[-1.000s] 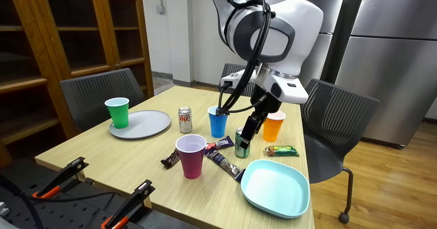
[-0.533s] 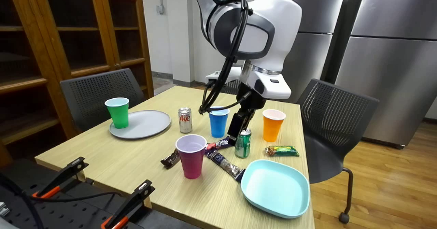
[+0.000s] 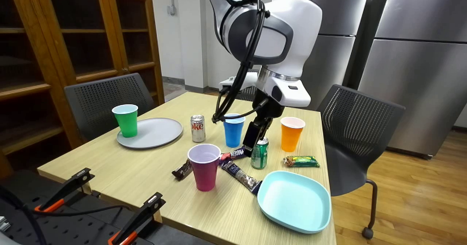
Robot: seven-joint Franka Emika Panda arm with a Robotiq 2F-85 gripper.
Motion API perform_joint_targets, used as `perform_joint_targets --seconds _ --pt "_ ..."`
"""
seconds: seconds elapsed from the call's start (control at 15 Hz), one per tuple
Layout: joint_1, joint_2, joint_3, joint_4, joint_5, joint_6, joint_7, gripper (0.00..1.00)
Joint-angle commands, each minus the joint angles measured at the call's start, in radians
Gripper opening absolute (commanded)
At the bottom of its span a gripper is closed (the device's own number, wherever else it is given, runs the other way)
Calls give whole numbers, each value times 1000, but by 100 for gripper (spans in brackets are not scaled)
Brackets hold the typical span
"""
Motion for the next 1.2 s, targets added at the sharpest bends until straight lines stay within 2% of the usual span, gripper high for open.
perform_joint_targets --seconds 0.0,0.53,1.13 --pt "20 56 17 23 -12 17 72 100" --pt "87 206 33 78 -16 124 260 100" --pt "88 324 31 166 -29 102 352 100"
